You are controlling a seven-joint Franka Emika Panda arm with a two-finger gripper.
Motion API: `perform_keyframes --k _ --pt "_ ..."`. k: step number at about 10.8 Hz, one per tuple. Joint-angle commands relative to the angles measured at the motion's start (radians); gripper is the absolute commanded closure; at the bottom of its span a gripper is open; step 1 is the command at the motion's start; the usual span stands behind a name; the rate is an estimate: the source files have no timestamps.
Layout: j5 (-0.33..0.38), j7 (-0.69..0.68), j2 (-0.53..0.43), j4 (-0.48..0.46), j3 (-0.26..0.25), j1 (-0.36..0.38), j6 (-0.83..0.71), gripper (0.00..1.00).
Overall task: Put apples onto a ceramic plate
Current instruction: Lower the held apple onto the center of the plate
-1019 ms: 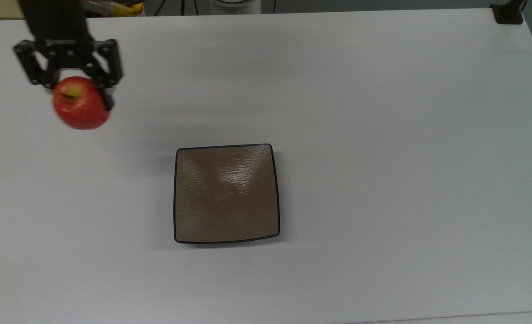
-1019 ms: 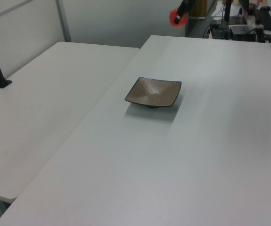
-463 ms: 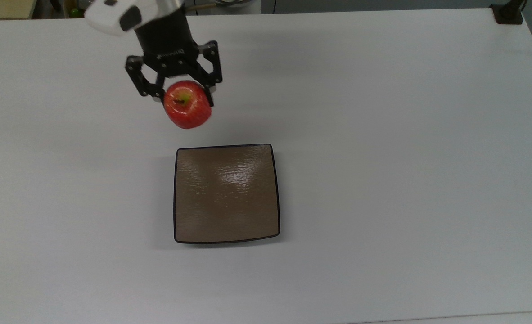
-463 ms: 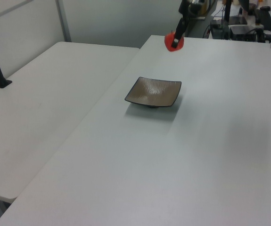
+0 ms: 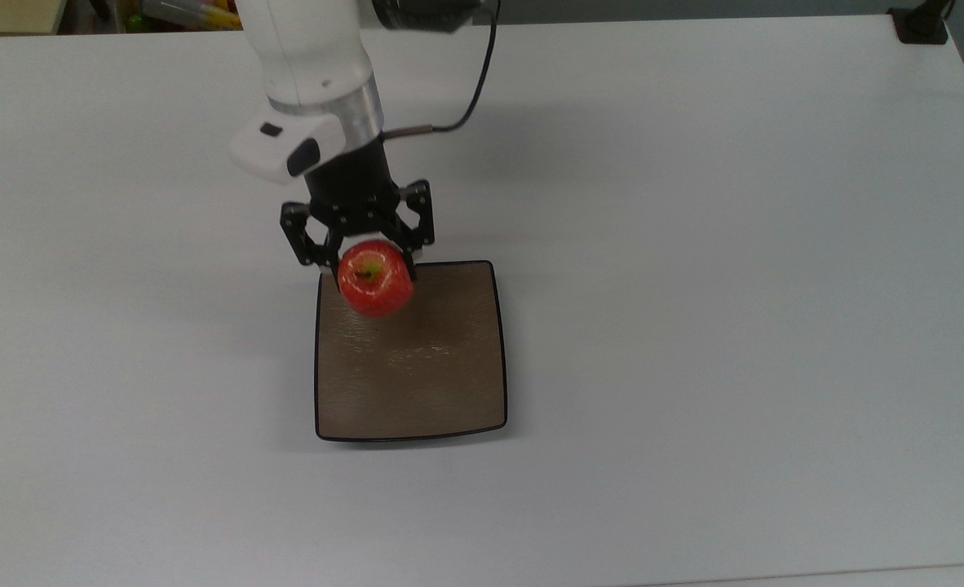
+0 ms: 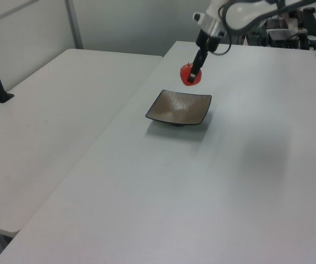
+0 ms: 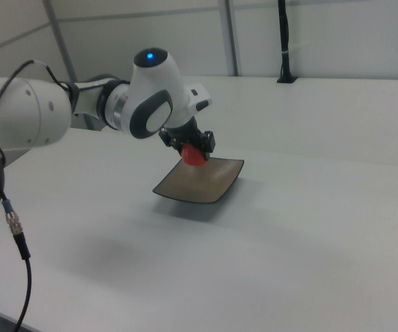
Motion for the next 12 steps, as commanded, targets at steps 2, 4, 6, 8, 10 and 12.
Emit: perform_keyframes --k 2,4,6,8,10,12 --pt "-0.013 -0.012 0.1 -0.045 -0.002 0.038 0.234 0.6" --pt "-0.044 -0.012 0.144 -0.068 -0.001 0.058 0.344 0.6" --pt "-0.044 -0.01 0.177 -0.068 0.001 0.067 0.389 0.57" --pt "-0.044 -0.007 0.193 -0.063 0.001 0.067 0.389 0.43" --pt "-0.044 0.003 0.194 -0.062 0.001 0.067 0.391 0.04" --pt "-0.042 0.006 0.191 -0.062 0.001 0.068 0.391 0.0"
